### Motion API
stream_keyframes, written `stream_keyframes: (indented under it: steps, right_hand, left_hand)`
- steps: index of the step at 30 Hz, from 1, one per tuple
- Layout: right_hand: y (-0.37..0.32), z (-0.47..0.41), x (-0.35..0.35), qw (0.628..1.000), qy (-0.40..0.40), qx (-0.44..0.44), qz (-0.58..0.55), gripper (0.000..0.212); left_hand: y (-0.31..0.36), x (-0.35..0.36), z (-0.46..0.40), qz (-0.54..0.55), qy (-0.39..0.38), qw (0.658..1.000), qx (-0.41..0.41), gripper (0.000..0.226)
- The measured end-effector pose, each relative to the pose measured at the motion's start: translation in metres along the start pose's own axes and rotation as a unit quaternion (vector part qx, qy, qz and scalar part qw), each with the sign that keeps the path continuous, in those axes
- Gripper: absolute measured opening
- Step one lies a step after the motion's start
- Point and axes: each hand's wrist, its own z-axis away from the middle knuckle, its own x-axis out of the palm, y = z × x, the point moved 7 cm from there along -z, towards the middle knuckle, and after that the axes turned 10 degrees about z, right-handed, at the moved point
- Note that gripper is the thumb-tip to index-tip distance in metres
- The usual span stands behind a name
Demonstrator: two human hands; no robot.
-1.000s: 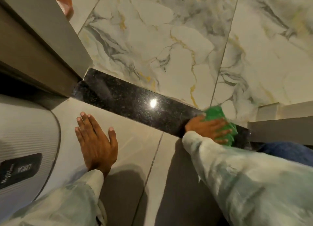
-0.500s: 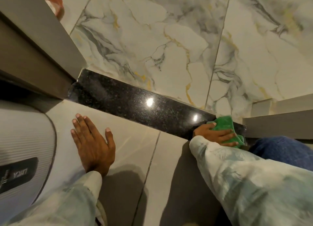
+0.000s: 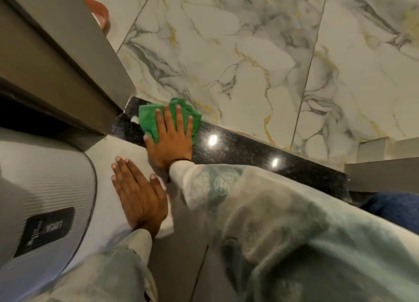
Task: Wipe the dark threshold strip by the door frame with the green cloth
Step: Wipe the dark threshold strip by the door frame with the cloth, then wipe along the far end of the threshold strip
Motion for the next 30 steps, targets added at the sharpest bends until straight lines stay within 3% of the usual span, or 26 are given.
stream_keyframes:
  steps: [2,4,9,12,15,17,20,23,26,30]
  right_hand:
    - [0.026,0.019,-0.001,0.990,0.007,-0.134,0.053,0.070]
    - [0.079,0.046,0.000,0.985,0.007,-0.145,0.091,0.068]
    - [0.205,0.122,-0.004,0.990,0.024,0.078,0.114,0.066]
    - [0.237,0.160,-0.010,0.955,0.048,0.283,0.075,0.057]
    - [0.214,0.170,-0.011,0.884,0.012,0.465,-0.038,0.045]
    - [0.199,0.163,-0.023,0.850,-0.045,0.514,-0.105,0.041]
    - [0.186,0.153,-0.049,0.844,-0.164,0.466,-0.208,0.046]
    - [0.144,0.163,-0.106,0.771,-0.232,0.439,-0.398,0.048]
    - [0.081,0.185,-0.178,0.683,-0.270,0.436,-0.520,0.046]
    - [-0.018,0.200,-0.270,0.642,-0.338,0.383,-0.571,0.047]
  left_hand:
    - [0.001,0.000,0.002,0.017,-0.011,1.000,-0.009,0.075]
    - [0.001,0.001,0.002,0.034,-0.010,0.999,-0.001,0.074]
    - [0.002,-0.002,0.003,-0.001,-0.008,1.000,0.006,0.074]
    - [0.001,0.003,0.002,-0.001,-0.044,0.999,-0.010,0.074]
    - [0.003,-0.006,0.004,-0.008,-0.070,0.997,-0.022,0.074]
    - [0.012,-0.024,0.010,-0.004,-0.108,0.994,-0.006,0.073]
    - [0.034,-0.084,0.023,-0.003,-0.136,0.990,0.043,0.073]
    - [0.060,-0.166,0.045,-0.014,-0.149,0.984,0.100,0.073]
    - [0.073,-0.255,0.063,-0.036,-0.166,0.981,0.096,0.074]
    - [0.059,-0.377,0.071,-0.045,-0.133,0.990,0.030,0.072]
